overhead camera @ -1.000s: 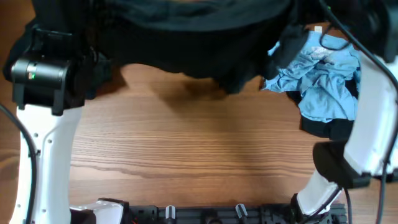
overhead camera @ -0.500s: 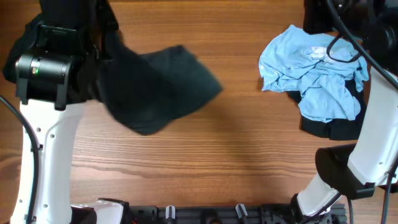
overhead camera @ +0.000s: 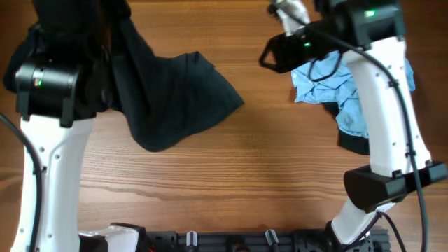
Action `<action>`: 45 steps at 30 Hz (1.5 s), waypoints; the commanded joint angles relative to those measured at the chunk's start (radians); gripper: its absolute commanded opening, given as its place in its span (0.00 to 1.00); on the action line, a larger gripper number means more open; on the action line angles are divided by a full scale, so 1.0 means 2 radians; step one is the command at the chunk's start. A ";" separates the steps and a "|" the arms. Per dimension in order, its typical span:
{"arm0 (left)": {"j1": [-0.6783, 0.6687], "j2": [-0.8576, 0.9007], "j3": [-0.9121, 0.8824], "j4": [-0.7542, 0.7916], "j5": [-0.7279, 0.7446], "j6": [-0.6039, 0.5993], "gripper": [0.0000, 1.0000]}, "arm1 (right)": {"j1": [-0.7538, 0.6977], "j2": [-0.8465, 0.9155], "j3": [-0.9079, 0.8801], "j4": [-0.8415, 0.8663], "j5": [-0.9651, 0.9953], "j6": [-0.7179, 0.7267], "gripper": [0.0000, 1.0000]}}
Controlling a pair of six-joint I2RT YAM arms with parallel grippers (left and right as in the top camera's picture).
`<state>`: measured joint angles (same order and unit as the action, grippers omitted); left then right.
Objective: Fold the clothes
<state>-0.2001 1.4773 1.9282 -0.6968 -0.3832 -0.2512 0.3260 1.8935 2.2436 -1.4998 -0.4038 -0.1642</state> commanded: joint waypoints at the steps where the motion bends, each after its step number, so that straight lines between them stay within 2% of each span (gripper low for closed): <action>1: 0.002 -0.041 0.005 0.047 0.006 0.004 0.04 | 0.044 0.000 -0.017 0.023 -0.025 -0.015 0.42; 6: 0.002 -0.044 0.005 0.053 0.006 0.004 0.04 | 0.101 0.000 -0.020 0.084 -0.019 0.032 0.44; 10: 0.001 -0.044 0.005 0.053 0.006 0.004 0.04 | 0.159 0.000 -0.027 0.160 0.048 0.106 0.52; 14: 0.001 -0.044 0.005 0.042 0.006 0.004 0.04 | 0.231 0.000 -0.058 0.264 0.117 0.179 0.67; 17: 0.001 -0.044 0.005 0.036 0.006 0.002 0.04 | 0.262 0.000 -0.093 0.346 0.157 0.212 0.71; 19: 0.001 -0.044 0.005 0.030 0.006 0.002 0.04 | 0.277 0.000 -0.114 0.408 0.169 0.215 0.73; 25: 0.001 -0.044 0.005 0.022 0.006 0.002 0.04 | 0.296 0.000 -0.121 0.484 0.215 0.212 0.76; 27: 0.001 -0.044 0.005 0.021 0.006 0.002 0.04 | 0.296 0.005 -0.121 0.490 0.235 0.213 0.73; 31: 0.001 -0.044 0.005 0.019 0.006 0.002 0.04 | 0.295 0.034 -0.121 0.507 0.250 0.212 0.51; 36: 0.001 -0.044 0.005 0.004 0.006 0.002 0.04 | 0.288 0.062 -0.121 0.550 0.266 0.213 0.38; 38: 0.001 -0.044 0.005 0.004 0.006 0.002 0.04 | 0.283 0.066 -0.121 0.555 0.271 0.219 0.34; 45: 0.001 -0.046 0.005 0.008 0.006 0.004 0.04 | 0.252 0.097 -0.121 0.530 0.260 0.258 0.33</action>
<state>-0.2001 1.3956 1.9282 -0.6987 -0.3759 -0.2485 0.8581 2.0373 2.0022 -0.4171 0.1131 0.3145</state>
